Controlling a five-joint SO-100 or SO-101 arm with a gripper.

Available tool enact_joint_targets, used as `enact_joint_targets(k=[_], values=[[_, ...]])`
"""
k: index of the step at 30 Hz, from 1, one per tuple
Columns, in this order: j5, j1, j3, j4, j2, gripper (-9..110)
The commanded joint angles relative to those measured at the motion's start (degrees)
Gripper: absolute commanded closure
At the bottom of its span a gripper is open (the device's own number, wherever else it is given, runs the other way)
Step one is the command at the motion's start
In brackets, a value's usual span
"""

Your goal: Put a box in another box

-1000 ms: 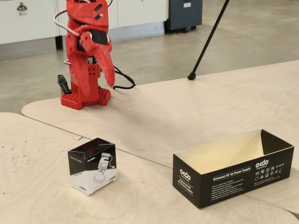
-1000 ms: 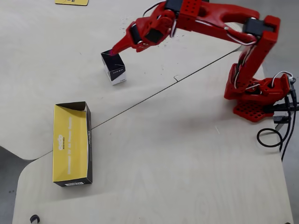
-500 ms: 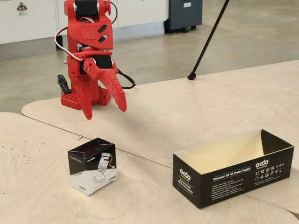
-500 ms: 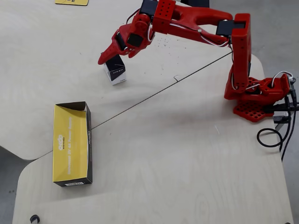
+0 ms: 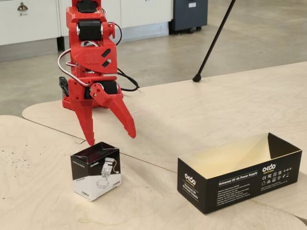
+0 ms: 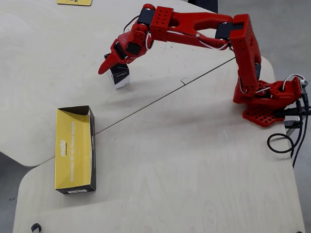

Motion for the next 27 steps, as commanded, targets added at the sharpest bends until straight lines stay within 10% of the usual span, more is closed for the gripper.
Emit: enact_joint_targets(k=[1, 27], values=[[-0.53, 1.85, 0.7, -2.02, 1.67, 51], [-3.78, 3.16, 4.04, -13.01, -4.83, 54]])
